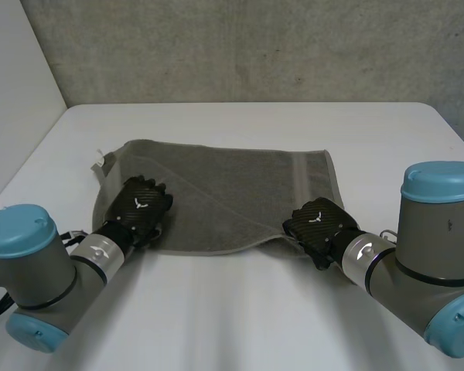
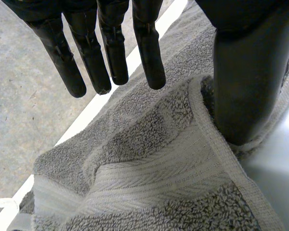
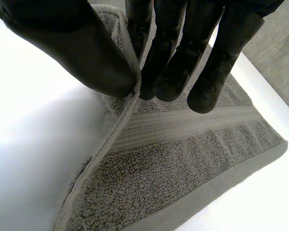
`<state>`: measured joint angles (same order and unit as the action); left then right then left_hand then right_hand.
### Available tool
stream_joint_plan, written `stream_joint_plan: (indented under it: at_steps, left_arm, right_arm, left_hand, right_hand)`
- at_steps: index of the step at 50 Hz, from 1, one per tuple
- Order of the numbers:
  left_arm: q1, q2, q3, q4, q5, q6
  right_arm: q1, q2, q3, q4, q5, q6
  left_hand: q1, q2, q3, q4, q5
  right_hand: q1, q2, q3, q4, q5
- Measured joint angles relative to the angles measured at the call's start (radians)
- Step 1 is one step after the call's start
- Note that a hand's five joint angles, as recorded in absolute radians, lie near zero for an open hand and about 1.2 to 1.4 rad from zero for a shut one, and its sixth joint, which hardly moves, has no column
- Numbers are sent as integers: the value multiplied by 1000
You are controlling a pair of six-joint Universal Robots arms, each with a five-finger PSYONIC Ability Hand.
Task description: Fold the towel.
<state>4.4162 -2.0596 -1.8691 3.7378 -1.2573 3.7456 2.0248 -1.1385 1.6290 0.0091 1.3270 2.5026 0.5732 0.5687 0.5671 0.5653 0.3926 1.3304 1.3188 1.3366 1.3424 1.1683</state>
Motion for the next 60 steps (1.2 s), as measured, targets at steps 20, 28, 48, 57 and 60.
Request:
stream_joint_plan:
  at_steps: [20, 28, 48, 57, 60]
  left_arm:
    - [78, 10, -40, -1, 8, 4]
    - [83, 3, -39, 7, 7, 4]
    - [113, 50, -7, 6, 18, -3]
    - [155, 351, 49, -11, 17, -83]
    - [161, 479, 89, -22, 19, -175]
  right_arm:
    - [0, 3, 2, 0, 0, -2]
    - [0, 8, 3, 0, 1, -3]
    - [-38, -46, -71, -14, 131, 20]
    - [-117, -260, -233, 92, 150, 112]
    - [-135, -333, -303, 165, 123, 142]
  left_hand:
    - [-15, 0, -1, 0, -8]
    - [0, 4, 3, 2, 6]
    - [699, 764, 766, 789, 725]
    - [699, 772, 773, 789, 752]
    - [699, 772, 773, 790, 754]
  right_hand:
    - [0, 0, 0, 0, 0]
    - [0, 0, 0, 0, 0]
    - [0, 0, 0, 0, 0]
    - [0, 0, 0, 0, 16]
    - [0, 0, 0, 0, 18]
